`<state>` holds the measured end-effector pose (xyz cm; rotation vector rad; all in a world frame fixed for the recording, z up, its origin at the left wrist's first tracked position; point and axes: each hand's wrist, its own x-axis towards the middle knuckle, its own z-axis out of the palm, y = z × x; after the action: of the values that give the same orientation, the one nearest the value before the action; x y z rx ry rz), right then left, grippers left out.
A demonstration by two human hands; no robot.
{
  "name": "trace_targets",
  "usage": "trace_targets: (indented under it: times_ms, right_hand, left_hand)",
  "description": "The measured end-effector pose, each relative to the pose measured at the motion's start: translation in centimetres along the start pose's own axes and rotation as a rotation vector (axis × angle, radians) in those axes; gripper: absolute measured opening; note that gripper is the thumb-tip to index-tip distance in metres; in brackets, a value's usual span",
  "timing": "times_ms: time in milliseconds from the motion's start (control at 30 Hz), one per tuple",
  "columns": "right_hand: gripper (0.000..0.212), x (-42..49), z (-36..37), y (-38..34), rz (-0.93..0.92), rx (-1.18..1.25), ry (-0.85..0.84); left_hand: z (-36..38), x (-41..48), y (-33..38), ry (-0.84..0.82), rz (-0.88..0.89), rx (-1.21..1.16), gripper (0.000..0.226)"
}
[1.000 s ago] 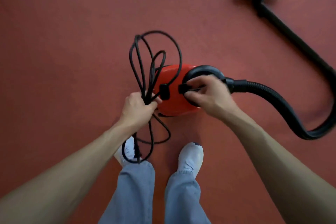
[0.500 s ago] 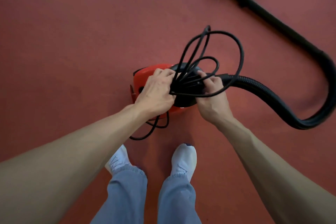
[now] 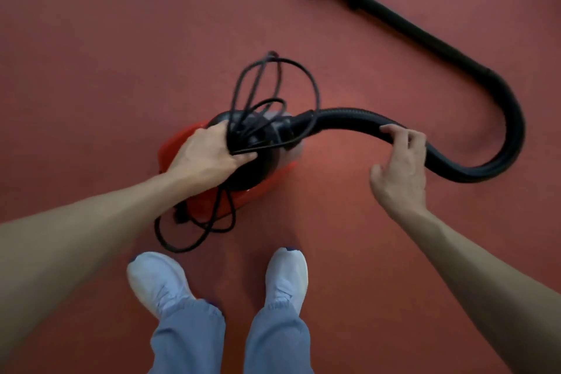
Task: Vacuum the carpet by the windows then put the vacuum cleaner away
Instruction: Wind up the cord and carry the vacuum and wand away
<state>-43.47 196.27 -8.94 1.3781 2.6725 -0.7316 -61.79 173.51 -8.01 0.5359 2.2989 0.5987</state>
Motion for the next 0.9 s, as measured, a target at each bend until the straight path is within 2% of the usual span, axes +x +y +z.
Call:
trace_targets:
  times_ms: [67, 133, 167, 267, 333, 400, 467, 567, 633, 700, 800, 900]
  right_hand:
    - [0.074, 0.5, -0.5, 0.8, 0.028, -0.056, -0.022]
    - [0.079, 1.0, -0.4, 0.9, 0.043, -0.039, -0.034]
    - [0.08, 1.3, -0.3, 0.6, 0.039, -0.027, -0.038]
    - [0.083, 3.0, 0.0, -0.8, 0.033, -0.086, -0.064]
    - [0.071, 4.7, 0.1, -1.9, 0.117, -0.204, -0.165]
    - [0.047, 5.6, 0.1, -3.6, 0.25, -0.276, -0.374]
    - [0.037, 5.1, 0.7, -5.7, 0.254, -0.234, -0.544]
    - [0.038, 2.4, 3.0, -9.7, 0.072, -0.182, -0.589]
    - [0.041, 0.1, 4.9, -12.6, -0.005, -0.141, -0.586]
    - [0.042, -1.7, 6.6, -15.8, -0.046, -0.081, -0.571]
    - [0.043, -3.1, 8.8, -21.1, -0.046, 0.071, -0.56]
    - [0.047, -3.2, 10.5, -26.5, -0.022, 0.28, -0.625]
  left_hand:
    - [-1.2, -1.2, -1.5, 0.087, -0.104, -0.09, 0.04]
    - [-2.7, -2.3, -3.7, 0.148, -0.196, -0.197, 0.018]
    - [-3.5, -2.9, -4.9, 0.168, -0.232, -0.245, 0.014]
    - [-5.9, -5.0, -7.6, 0.205, -0.362, -0.366, 0.02]
    - [-7.4, -6.8, -9.3, 0.267, -0.455, -0.476, 0.016]
    - [-8.7, -8.3, -11.0, 0.323, -0.554, -0.56, 0.032]
    - [-9.0, -9.3, -13.9, 0.359, -0.651, -0.655, 0.054]
    - [-8.4, -10.1, -18.2, 0.441, -0.727, -0.809, 0.068]
    - [-9.4, -10.6, -15.1, 0.509, -0.703, -0.905, 0.054]
    - [-10.0, -10.7, -12.2, 0.58, -0.676, -0.958, 0.024]
    - [-9.3, -10.1, -11.0, 0.651, -0.687, -1.072, 0.023]
    - [-8.5, -9.2, -10.8, 0.757, -0.719, -1.182, 0.022]
